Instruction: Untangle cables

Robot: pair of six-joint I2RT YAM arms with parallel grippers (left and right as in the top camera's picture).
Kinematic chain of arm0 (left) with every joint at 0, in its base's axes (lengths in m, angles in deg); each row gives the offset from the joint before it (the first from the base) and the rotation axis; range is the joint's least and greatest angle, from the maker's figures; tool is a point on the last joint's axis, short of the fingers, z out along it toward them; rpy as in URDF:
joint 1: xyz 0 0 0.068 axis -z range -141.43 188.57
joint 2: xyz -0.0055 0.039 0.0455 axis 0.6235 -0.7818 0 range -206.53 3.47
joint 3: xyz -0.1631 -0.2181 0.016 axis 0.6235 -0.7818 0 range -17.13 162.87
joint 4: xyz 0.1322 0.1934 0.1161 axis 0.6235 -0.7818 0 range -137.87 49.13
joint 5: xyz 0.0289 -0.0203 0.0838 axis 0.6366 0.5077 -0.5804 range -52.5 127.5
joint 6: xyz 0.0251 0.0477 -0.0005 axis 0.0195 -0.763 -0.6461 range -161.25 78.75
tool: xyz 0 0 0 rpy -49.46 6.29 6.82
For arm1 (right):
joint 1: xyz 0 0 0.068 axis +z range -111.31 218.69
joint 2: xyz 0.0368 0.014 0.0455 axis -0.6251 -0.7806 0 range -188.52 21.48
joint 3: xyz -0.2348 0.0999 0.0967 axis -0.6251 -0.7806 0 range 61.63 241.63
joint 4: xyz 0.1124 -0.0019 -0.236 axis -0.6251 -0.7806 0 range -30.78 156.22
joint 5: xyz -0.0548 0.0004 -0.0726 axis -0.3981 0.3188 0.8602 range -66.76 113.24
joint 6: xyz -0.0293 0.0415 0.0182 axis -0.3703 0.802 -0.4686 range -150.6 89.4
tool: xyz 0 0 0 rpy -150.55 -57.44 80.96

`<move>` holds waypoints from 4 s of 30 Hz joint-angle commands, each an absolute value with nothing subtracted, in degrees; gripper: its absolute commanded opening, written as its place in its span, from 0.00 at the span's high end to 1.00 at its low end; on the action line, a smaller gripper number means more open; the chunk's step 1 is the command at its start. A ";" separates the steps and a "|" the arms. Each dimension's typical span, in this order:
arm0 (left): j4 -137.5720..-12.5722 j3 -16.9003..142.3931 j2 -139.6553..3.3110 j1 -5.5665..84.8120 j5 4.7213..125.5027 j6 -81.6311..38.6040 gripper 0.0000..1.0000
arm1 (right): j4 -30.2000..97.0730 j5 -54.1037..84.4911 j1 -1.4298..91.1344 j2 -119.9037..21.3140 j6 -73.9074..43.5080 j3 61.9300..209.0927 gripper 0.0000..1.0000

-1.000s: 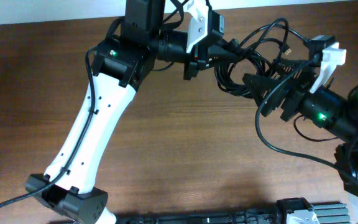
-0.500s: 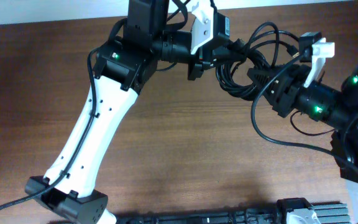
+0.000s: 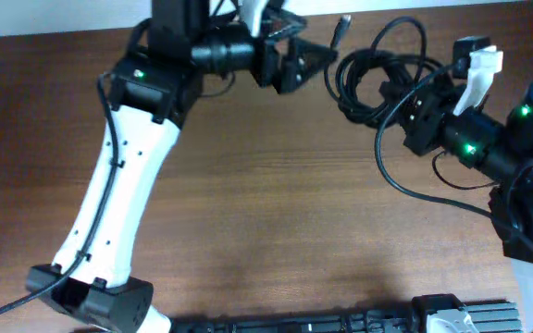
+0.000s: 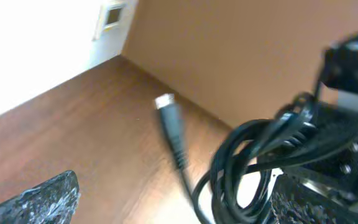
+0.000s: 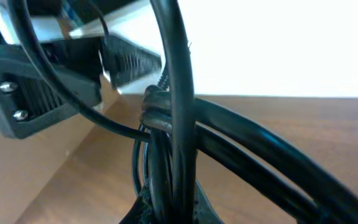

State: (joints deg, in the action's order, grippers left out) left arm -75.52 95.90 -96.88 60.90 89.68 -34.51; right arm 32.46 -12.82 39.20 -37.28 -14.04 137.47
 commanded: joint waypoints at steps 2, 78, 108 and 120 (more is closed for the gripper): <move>-75.85 96.19 -95.26 59.61 91.73 -22.64 0.01 | 36.42 -11.83 39.31 -36.08 -14.02 138.58 0.96; -80.55 96.19 -95.26 66.61 109.11 -85.94 1.00 | 35.87 7.45 39.36 -24.67 -37.67 138.58 0.07; -63.11 96.19 -95.29 61.43 74.71 -15.03 1.00 | 22.37 16.73 39.36 -28.98 -12.56 138.58 0.02; -57.99 96.19 -95.29 66.61 67.39 28.79 1.00 | 31.59 1.70 39.40 -31.51 17.10 138.58 0.01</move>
State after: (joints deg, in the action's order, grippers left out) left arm -59.02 95.55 -96.68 65.51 69.44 18.52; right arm 29.75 5.72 39.20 -29.96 10.37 138.39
